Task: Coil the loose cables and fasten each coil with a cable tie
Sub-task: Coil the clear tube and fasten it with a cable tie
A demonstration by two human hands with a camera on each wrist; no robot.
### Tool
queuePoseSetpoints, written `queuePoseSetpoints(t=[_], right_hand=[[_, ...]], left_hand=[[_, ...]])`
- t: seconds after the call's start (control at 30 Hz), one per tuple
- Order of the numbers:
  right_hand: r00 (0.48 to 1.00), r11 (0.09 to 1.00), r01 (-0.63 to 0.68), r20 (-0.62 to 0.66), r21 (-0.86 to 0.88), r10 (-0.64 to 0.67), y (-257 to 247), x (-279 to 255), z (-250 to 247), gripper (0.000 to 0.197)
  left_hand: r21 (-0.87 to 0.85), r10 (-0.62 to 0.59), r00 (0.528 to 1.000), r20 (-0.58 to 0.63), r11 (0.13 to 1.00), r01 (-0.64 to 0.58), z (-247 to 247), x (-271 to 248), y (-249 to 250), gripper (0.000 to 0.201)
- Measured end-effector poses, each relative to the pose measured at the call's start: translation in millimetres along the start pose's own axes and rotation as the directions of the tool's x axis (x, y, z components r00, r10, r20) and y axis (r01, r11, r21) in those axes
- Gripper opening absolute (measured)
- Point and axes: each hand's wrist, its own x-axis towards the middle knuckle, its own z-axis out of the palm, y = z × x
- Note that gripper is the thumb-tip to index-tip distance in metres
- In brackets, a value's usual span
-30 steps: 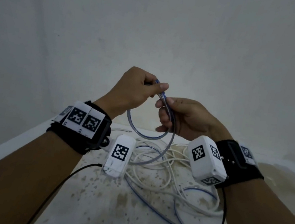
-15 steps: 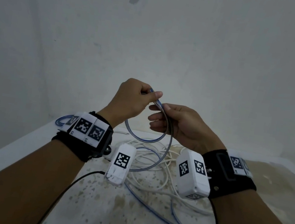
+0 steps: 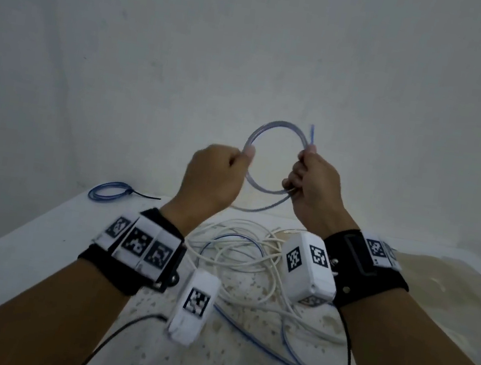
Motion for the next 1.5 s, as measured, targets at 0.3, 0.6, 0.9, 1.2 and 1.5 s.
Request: queuePoseSetpoints(t=[0.3, 0.6, 0.9, 1.2, 1.5], right_hand=[[0.994, 0.97, -0.07, -0.067, 0.234, 0.088, 20, -17, 8, 0.034], [0.994, 0.977, -0.043, -0.092, 0.21, 0.063, 35, -25, 11, 0.031], [0.985, 0.967, -0.042, -0.15, 0.253, 0.082, 32, -24, 13, 0.029], [0.991, 0.963, -0.109, -0.05, 0.245, 0.125, 38, -29, 9, 0.031], [0.974, 0.864, -0.222, 0.138, 0.452, 0.178, 38, -29, 12, 0.033]], left_hand=[[-0.771, -0.561, 0.771, 0.302, 0.331, 0.544, 40, -15, -4, 0.027], [-0.794, -0.559, 0.829, -0.006, 0.507, 0.335, 34, -14, -4, 0.02], [-0.632, -0.398, 0.911, -0.105, 0.734, 0.247, 41, -30, 1, 0.027], [-0.502, -0.312, 0.916, -0.252, 0.852, 0.152, 38, -23, -5, 0.031], [-0.624, -0.477, 0.867, -0.147, 0.724, 0.293, 47, -23, -21, 0.036]])
